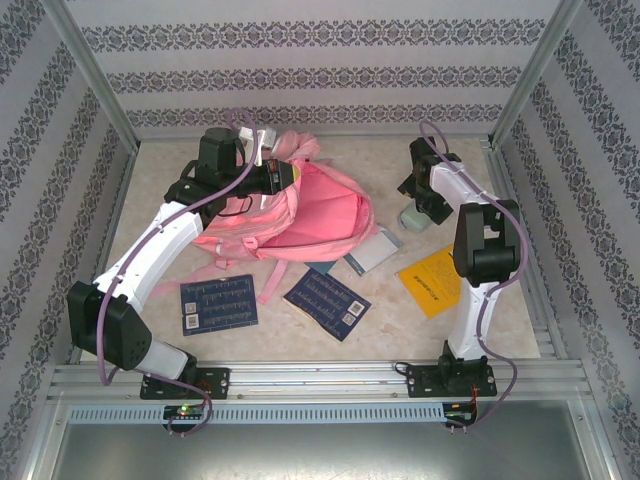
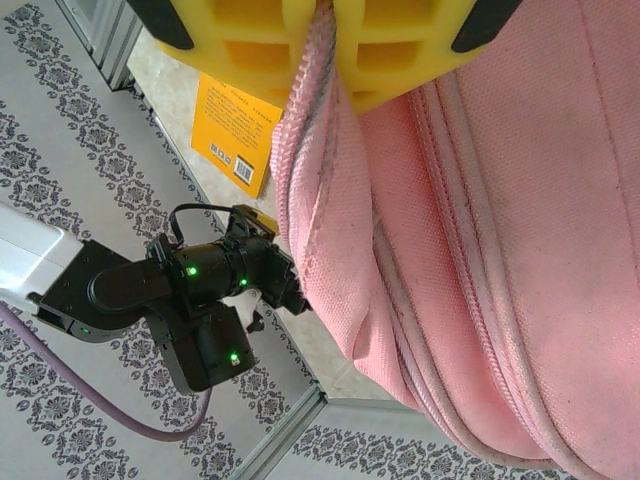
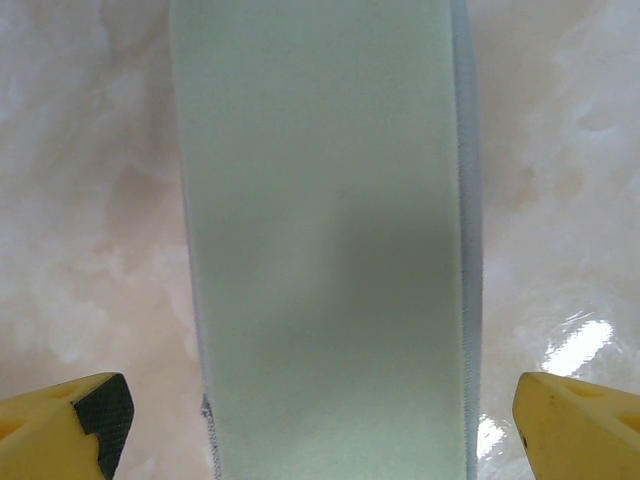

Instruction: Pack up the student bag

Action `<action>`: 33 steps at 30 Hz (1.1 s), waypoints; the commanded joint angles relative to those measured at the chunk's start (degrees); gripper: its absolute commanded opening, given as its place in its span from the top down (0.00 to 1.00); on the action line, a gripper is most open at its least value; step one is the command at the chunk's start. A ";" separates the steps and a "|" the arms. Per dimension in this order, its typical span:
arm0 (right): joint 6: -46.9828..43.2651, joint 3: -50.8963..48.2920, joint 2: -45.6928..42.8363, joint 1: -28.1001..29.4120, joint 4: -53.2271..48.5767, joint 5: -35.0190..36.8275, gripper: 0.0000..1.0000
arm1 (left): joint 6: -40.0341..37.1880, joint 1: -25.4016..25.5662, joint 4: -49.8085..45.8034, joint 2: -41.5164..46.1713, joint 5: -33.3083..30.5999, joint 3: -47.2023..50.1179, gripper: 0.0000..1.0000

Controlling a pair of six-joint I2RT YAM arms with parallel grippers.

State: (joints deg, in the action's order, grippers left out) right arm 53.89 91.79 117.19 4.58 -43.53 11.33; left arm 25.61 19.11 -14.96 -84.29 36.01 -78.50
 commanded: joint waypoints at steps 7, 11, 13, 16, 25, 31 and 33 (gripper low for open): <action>-0.35 0.34 4.41 -2.08 1.45 -3.29 0.02 | 0.41 -0.13 5.76 0.20 1.17 -0.82 1.00; 0.21 -0.57 5.60 -2.73 2.67 -4.34 0.02 | 0.72 -0.21 5.99 0.09 1.82 -0.95 1.00; 0.01 -1.50 4.93 -2.90 4.20 -5.39 0.05 | 0.77 -0.21 5.97 -0.02 2.00 -1.04 1.00; -0.40 -3.89 2.51 -2.85 7.34 -5.95 0.15 | 1.07 -0.15 6.39 -0.38 2.91 -1.04 1.00; -4.41 -8.14 -9.27 -1.24 9.21 -1.35 0.22 | -0.96 2.87 2.75 -2.97 6.31 -3.88 1.00; -8.48 -18.83 -25.25 3.85 16.52 -2.03 0.24 | -5.10 6.83 -2.53 -3.68 8.61 -6.97 1.00; -9.81 -22.91 -30.58 6.10 19.15 -3.68 0.25 | -6.08 8.34 -3.41 -3.51 9.39 -7.51 1.00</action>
State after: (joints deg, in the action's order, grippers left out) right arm 47.55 73.17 92.58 8.38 -29.04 8.45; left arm 23.31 24.82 -20.05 -89.17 39.46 -81.65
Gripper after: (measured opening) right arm 0.756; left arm 0.061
